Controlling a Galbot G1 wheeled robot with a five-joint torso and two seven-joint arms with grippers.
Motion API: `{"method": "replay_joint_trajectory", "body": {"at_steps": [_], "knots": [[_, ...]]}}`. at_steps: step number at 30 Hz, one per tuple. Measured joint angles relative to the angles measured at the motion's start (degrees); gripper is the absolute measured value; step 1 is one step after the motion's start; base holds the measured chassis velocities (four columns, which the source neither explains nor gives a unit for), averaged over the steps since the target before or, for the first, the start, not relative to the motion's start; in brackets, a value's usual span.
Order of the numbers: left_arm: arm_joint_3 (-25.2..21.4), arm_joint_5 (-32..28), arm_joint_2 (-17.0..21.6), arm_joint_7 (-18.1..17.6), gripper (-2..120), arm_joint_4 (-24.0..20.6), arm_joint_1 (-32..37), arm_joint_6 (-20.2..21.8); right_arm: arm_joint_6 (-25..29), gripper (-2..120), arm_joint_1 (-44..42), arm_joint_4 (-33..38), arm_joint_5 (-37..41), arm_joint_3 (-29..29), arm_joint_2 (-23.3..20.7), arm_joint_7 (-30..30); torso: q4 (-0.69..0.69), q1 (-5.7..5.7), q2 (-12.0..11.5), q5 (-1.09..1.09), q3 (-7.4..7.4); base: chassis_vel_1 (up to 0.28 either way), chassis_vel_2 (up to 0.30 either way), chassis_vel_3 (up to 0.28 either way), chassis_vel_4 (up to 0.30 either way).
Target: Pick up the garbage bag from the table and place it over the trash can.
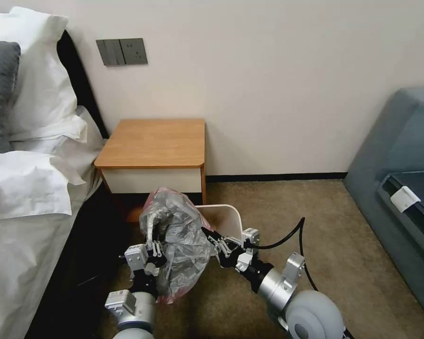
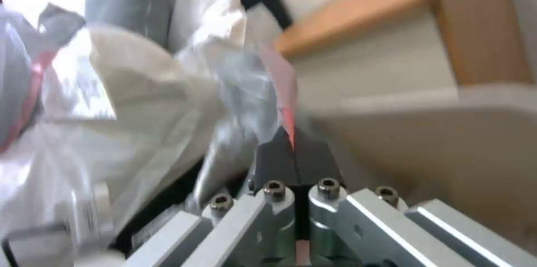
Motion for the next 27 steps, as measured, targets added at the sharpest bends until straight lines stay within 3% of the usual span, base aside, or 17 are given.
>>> {"method": "replay_joint_trajectory", "body": {"at_steps": [5, 15, 27], "knots": [[0.0, -0.2, 0.2, 0.0, 9, 0.2, 0.4, -0.5, -1.0, 0, 2.8, 1.3, 2.6, 2.6, -0.8, 1.9, 0.00, 0.01, 0.0, 0.00, 0.00, 0.000, 0.000, 0.000, 0.000], [0.4, -1.8, 0.4, 1.3, 9, -0.3, 1.6, -3.5, -7.3, 0, 17.7, -4.2, 9.9, 4.6, -4.7, 7.8, 0.01, 0.00, 0.0, 0.01, 0.01, 0.000, 0.000, 0.000, 0.000], [-1.9, -9.5, -0.1, 4.0, 9, -0.5, 0.1, -5.2, -13.8, 0, 16.4, -4.8, 19.8, 8.8, -6.3, 13.0, 0.00, 0.00, 0.0, 0.00, 0.00, 0.000, 0.000, 0.000, 0.000]]}}
